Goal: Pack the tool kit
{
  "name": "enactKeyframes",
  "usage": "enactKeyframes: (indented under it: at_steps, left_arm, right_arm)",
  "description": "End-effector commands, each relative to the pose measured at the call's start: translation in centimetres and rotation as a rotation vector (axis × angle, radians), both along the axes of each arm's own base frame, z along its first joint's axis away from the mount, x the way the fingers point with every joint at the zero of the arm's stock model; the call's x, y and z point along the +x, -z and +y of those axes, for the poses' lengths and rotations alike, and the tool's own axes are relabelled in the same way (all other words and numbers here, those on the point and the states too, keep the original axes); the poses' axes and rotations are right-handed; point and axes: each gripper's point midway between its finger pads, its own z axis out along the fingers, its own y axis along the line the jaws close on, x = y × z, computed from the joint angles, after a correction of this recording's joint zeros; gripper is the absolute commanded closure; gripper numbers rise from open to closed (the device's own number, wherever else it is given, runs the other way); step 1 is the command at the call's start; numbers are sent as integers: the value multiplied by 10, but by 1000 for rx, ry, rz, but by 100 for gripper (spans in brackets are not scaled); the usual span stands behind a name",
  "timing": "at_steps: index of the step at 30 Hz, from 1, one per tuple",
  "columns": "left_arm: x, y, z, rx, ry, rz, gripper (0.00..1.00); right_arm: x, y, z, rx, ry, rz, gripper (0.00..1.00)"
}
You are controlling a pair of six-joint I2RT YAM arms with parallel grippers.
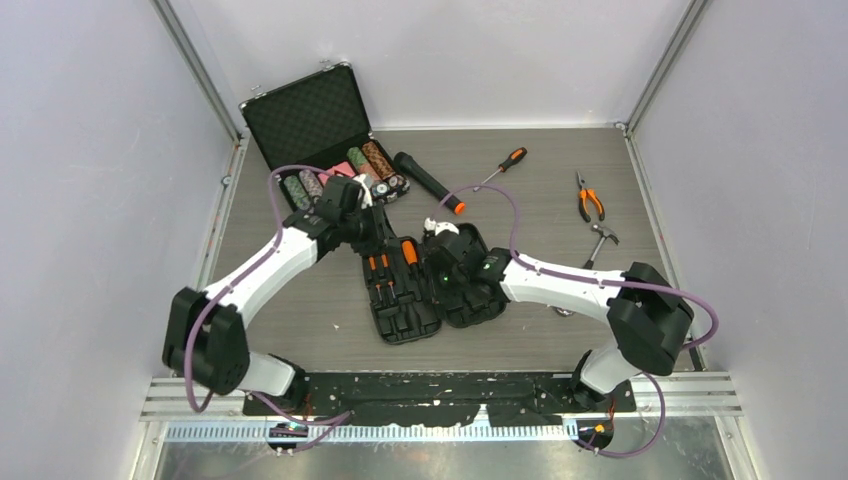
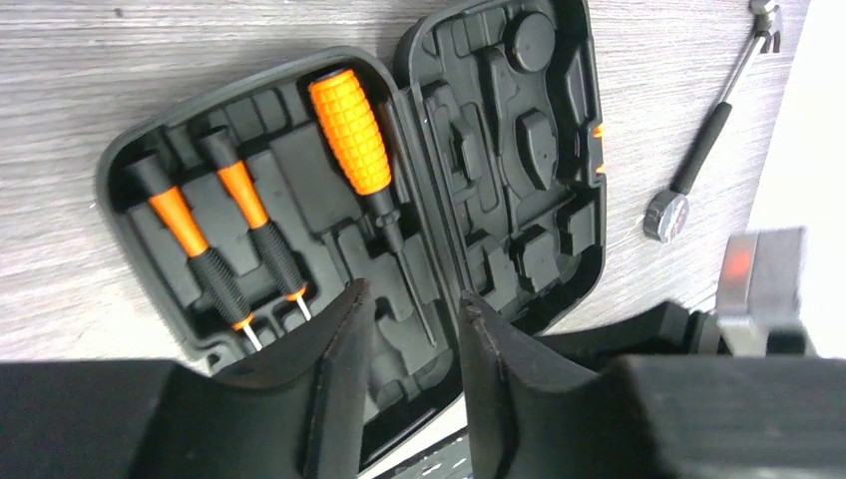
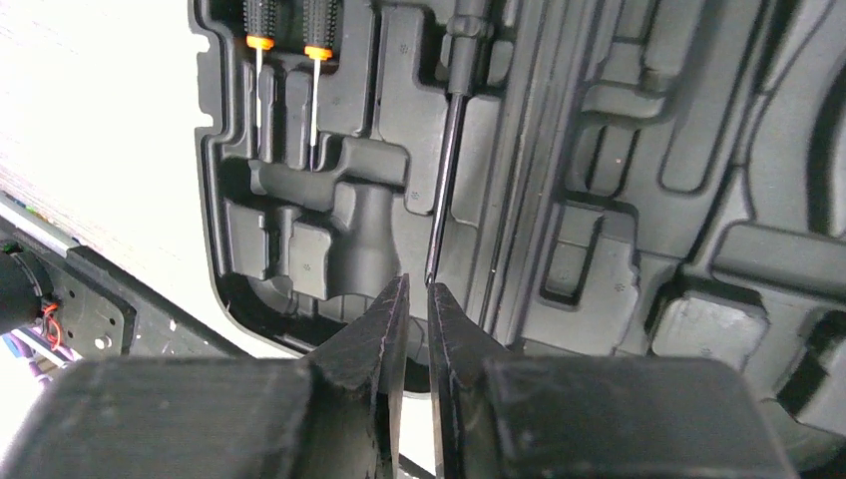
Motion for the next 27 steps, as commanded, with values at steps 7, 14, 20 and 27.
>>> enactKeyframes:
  at_steps: [7,14,20,27]
  left_arm:
    - [37,23,-36,-44,20,94,71]
    - [48,51,-41,-7,9,165,75]
    - [44,69,-41,17,14,210,77]
    - [41,85,-42,48,22,244,82]
  right_arm:
    - [1,12,17,47,-9,32,82]
    - [-4,20,22,48,-32,77,83]
    - [-6,27,20,27,-32,99,85]
    - [-7,29,17,14,-28,108,86]
